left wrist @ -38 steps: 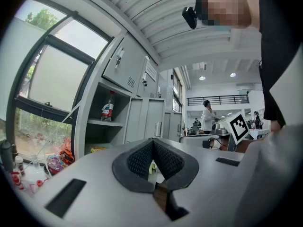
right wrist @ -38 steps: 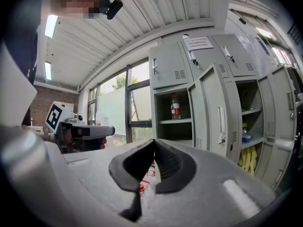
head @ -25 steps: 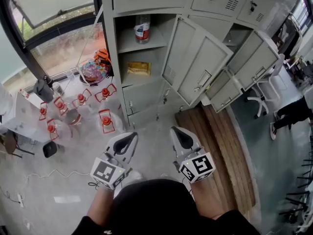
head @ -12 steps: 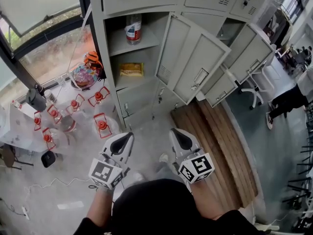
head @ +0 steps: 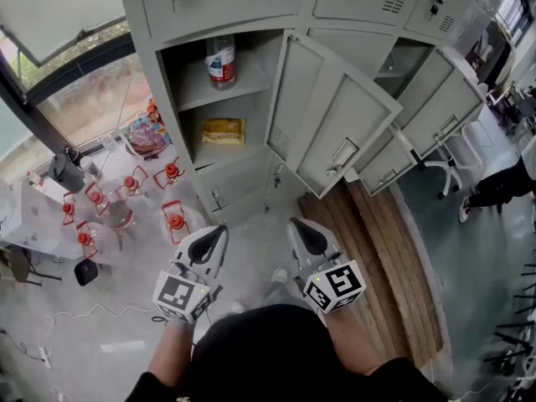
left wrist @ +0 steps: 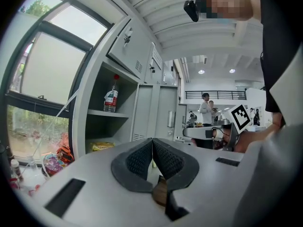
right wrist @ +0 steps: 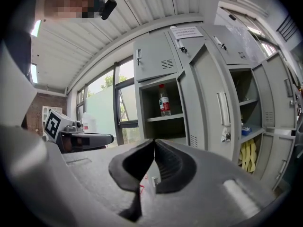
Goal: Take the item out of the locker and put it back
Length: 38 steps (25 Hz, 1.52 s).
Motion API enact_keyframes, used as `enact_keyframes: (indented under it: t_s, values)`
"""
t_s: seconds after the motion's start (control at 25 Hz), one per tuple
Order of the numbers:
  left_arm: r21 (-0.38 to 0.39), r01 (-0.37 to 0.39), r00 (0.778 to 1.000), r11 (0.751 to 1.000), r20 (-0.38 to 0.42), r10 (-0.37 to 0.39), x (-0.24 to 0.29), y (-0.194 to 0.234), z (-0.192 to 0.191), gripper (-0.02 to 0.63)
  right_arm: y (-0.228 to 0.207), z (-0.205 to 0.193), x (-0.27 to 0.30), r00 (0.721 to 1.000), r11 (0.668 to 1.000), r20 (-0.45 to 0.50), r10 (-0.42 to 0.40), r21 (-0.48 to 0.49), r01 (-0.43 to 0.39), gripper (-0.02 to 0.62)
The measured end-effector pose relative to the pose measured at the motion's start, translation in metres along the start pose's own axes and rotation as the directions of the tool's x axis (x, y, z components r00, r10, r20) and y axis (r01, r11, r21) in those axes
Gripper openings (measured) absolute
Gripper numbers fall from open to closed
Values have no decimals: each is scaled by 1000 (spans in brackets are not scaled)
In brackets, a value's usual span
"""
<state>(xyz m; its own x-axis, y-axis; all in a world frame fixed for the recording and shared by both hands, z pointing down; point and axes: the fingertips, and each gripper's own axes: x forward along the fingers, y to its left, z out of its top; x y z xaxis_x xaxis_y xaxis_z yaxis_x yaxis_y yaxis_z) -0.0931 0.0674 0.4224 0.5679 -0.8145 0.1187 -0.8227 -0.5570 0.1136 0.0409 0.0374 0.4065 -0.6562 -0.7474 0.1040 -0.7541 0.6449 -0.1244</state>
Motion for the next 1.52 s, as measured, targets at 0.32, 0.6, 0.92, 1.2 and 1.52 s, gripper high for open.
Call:
enact_keyframes:
  t_s: [0.32,0.6,0.92,1.2,1.52]
  values:
    - [5,-108,994,994,16,108,59,20,17,8,-51,17,35,998,998,5,65,4,-65,0]
    - [-7,-205,978,979,25,205,101,28,30,8,-91,24,47,993,993,11,115,20,-116,-1]
    - [6,-280,960,960,25,280,139,30,41,11,-119,23,51,984,984,13,176,37,-177,0]
    - [-15,-362,932,932,24,362,149,56,50,86,-131,22,60,989,989,10,145,17,-145,0]
    - [-1,-406,912,914,66,405,160,109,76,147,-136,22,80,1000,1000,-9,24,-1,-24,0]
